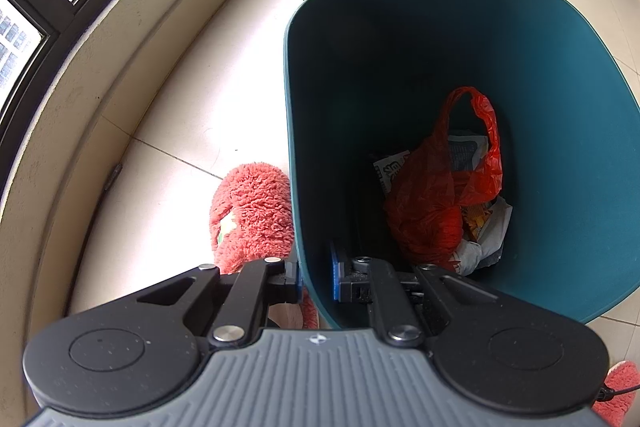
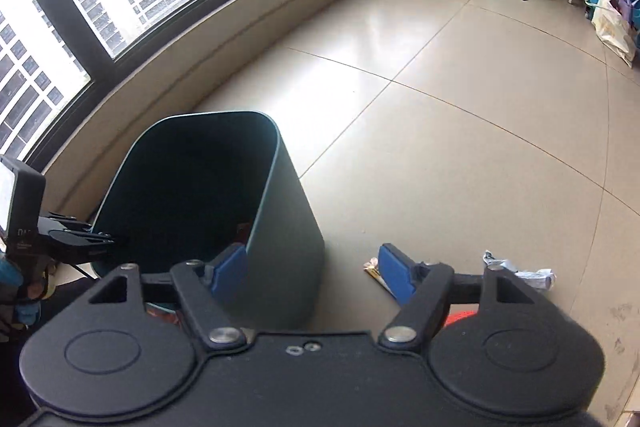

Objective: Collect trash
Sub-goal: 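Lower the right tool to the white cabbage leaf and grasp it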

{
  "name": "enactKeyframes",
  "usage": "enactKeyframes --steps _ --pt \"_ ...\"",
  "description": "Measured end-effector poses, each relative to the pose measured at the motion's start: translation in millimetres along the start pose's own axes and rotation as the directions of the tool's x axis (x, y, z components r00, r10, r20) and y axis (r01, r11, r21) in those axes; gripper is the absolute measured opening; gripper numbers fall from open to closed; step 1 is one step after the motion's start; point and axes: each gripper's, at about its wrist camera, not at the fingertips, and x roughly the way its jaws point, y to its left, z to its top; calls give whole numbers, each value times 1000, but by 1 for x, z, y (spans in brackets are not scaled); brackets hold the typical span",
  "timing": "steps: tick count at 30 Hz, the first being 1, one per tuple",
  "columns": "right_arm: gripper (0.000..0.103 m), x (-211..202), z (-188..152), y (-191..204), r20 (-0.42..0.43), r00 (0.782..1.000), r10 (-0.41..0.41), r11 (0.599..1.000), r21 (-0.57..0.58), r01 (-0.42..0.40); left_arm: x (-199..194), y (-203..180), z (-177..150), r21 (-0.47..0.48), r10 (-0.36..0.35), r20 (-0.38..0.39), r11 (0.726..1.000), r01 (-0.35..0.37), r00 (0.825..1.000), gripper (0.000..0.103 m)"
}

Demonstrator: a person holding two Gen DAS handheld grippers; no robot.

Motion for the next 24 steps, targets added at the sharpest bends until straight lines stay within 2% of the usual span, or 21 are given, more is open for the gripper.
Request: enactKeyframes --steps 2,5,7,12,18,24 --pt "77 19 -10 -22 -57 997 -47 997 52 50 0 0 0 0 1 -1 1000 -1 1000 12" --pt "77 52 -28 -53 -163 981 -100 988 104 118 0 0 0 1 2 1 1000 -2 1000 12" --pt "77 77 -43 -68 -238 963 -126 981 115 157 0 -1 0 2 2 1 1000 -2 1000 12" --pt "90 132 -83 -82 -354 916 -186 974 55 220 0 -1 1 1 2 -4 1000 -2 1000 12" --pt "93 180 -120 -93 -402 901 -165 977 59 205 1 -5 0 14 18 -1 1000 -18 1000 12" --pt "93 212 -138 -110 -448 878 -169 973 65 220 3 -7 1 9 23 -12 1000 -23 1000 13"
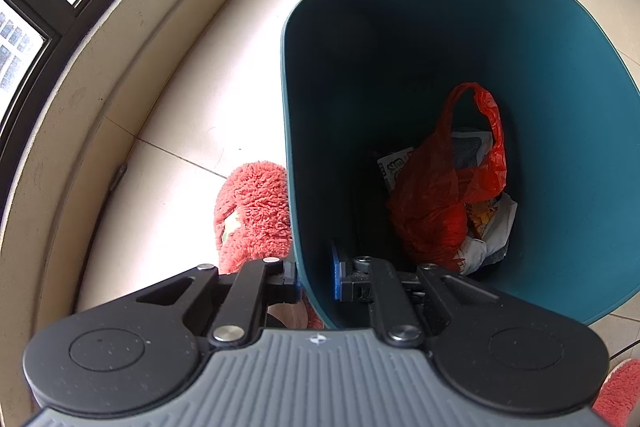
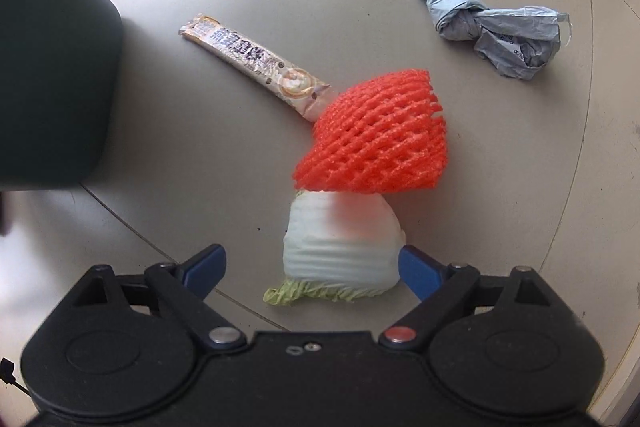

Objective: Collect trash
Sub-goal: 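Lower the right tool to the white cabbage leaf and grasp it, then carry the cabbage leaf over the bin with the right tool and release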

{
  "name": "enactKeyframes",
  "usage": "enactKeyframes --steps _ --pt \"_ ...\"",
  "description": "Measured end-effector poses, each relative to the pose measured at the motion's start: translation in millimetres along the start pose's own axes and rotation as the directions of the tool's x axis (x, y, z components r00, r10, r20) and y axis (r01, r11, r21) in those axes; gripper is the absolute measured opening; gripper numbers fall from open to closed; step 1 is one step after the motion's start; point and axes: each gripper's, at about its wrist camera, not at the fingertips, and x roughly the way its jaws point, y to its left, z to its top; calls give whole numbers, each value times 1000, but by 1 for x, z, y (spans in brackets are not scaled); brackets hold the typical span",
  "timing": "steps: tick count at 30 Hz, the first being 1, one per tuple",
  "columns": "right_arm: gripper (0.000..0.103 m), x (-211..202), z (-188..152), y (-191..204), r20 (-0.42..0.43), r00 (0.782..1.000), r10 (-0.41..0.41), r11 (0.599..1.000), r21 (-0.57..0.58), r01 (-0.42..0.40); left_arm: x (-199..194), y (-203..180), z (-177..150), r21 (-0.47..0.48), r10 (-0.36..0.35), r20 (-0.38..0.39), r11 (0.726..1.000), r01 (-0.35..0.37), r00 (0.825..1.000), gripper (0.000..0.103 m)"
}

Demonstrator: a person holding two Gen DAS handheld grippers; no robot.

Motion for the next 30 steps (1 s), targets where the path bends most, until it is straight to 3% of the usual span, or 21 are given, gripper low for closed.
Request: enactKeyframes --steps 5,16,22,30 --pt "94 11 3 -5 -11 1000 -3 1000 7 3 7 1 0 -4 -20 -38 1000 20 999 13" --pt "93 35 -7 -7 -1 998 -64 997 47 64 10 -2 -1 0 -11 -40 1000 11 999 13" --pt "86 38 -16 -1 2 995 -97 992 84 96 10 -3 -2 2 -5 -33 1000 5 999 13" --pt "81 32 -17 10 -34 995 -90 996 3 91 9 -4 -2 -2 4 -29 1000 -4 1000 13"
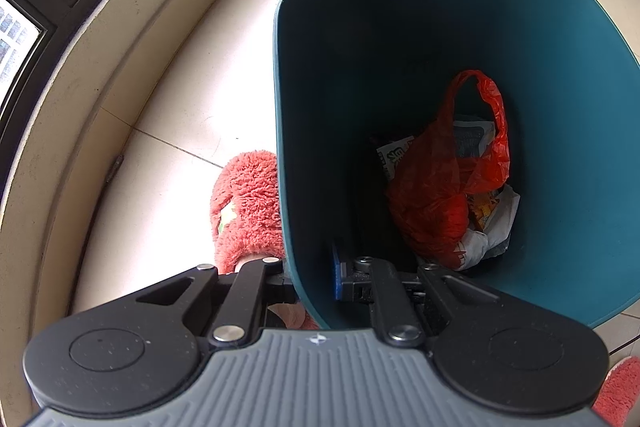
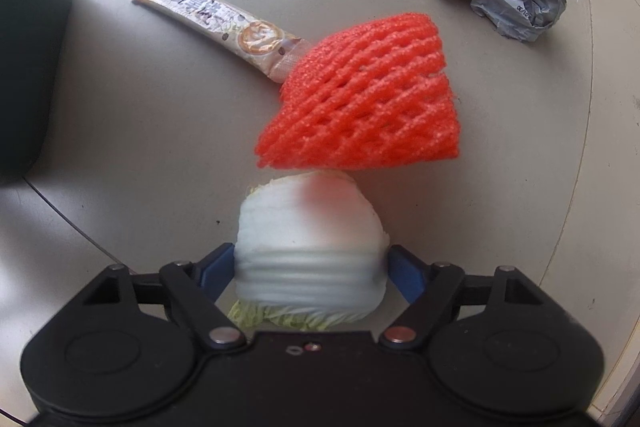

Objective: Collect trash
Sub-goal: 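Carry the cabbage leaf over the bin with the right tool and release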

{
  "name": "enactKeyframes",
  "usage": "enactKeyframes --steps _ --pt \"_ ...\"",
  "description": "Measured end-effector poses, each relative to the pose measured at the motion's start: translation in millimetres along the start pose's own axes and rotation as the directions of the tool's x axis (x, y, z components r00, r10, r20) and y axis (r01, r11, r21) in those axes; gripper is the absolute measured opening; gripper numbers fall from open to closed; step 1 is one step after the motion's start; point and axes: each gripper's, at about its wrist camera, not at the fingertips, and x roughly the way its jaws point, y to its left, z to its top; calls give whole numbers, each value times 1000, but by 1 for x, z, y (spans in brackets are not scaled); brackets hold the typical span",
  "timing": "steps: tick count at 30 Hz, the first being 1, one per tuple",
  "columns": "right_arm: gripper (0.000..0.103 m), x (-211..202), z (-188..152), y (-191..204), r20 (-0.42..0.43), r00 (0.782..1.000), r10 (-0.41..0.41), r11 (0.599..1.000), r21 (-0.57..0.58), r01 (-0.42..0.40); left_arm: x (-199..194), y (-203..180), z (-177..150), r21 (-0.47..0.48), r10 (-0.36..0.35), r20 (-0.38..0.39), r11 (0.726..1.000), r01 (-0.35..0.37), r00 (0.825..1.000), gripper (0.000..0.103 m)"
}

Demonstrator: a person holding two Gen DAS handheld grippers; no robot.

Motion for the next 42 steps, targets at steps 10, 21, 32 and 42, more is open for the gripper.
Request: enactKeyframes --steps 10,21,32,42 --pt "81 -96 -14 47 63 996 69 978 -202 -55 -4 4 1 -15 -5 9 1000 5 1000 13" --pt "81 -278 -16 96 326 924 200 945 -314 -94 -11 7 1 -20 -10 24 1000 11 1000 13" --pt "81 -354 25 164 449 840 305 904 -414 -108 -14 14 1 -30 -37 24 999 38 999 13" --pt "81 -292 55 242 392 896 209 854 -520 28 -20 25 3 -45 -76 32 996 78 997 12"
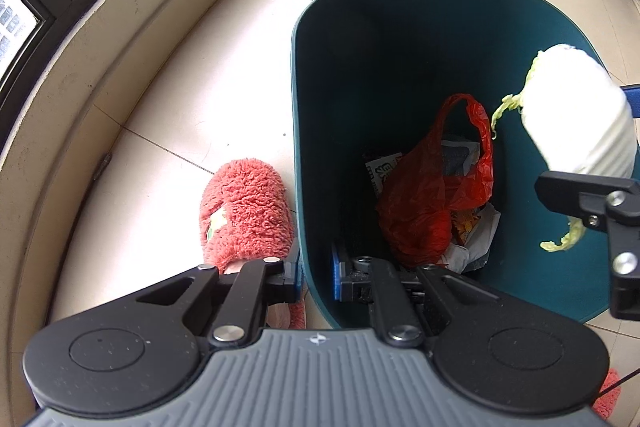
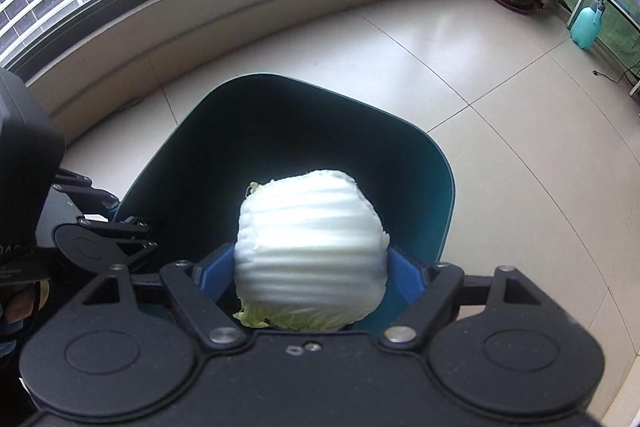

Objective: Collect trash
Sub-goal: 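Carry the cabbage leaf over the bin with the right tool and release, then lower the right tool to the orange foam net and grasp it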

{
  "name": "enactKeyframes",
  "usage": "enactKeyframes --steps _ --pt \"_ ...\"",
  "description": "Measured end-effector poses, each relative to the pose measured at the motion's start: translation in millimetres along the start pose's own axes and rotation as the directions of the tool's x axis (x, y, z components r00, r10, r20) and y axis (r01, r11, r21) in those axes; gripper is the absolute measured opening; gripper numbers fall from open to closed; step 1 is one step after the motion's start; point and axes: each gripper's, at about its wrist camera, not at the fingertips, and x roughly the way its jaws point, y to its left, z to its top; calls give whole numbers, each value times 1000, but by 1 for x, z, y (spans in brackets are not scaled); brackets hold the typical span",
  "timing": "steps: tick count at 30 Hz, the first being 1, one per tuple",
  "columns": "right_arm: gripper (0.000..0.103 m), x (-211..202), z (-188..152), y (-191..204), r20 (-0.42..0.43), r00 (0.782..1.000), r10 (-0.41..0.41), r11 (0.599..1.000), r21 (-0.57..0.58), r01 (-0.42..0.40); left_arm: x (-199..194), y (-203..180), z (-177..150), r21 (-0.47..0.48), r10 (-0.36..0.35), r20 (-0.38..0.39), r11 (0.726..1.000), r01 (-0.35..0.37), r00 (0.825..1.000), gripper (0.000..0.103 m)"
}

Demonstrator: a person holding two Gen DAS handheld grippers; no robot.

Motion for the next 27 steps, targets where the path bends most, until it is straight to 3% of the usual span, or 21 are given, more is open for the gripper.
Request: enactKeyframes --steps 12,20,27 --pt "82 71 -6 22 -127 991 -42 993 -118 27 3 2 3 2 -6 -14 1000 6 1000 12" --pt "85 77 -8 21 -120 992 -48 992 -122 33 4 1 3 5 -7 -17 1000 7 1000 12" --pt "85 48 -15 13 -68 998 -8 994 -110 0 5 -1 4 5 0 -20 1000 0 1000 12"
